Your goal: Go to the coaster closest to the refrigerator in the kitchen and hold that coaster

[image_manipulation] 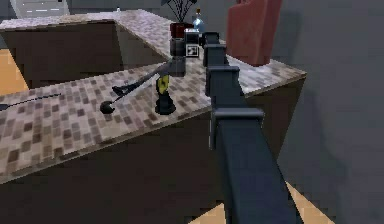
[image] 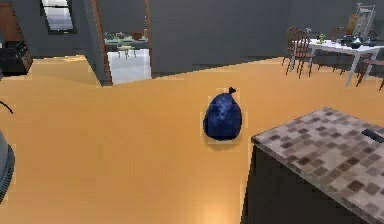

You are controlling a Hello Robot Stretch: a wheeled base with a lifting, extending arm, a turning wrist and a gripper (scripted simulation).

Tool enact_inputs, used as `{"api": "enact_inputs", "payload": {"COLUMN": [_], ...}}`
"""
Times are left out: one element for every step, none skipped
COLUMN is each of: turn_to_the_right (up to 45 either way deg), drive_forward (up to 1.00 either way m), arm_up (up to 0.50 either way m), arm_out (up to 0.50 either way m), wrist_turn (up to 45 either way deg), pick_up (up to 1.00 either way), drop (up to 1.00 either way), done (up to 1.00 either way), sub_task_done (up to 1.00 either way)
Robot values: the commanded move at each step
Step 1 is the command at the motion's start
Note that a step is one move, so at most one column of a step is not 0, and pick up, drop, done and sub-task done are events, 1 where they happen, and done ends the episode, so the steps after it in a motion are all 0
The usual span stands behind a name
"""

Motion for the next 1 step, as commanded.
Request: {"api": "enact_inputs", "payload": {"turn_to_the_right": [0.0], "drive_forward": [0.00], "arm_up": [0.00], "arm_out": [0.00], "wrist_turn": [45.0], "pick_up": [0.00], "drop": [0.00], "done": [0.00], "sub_task_done": [0.00]}}
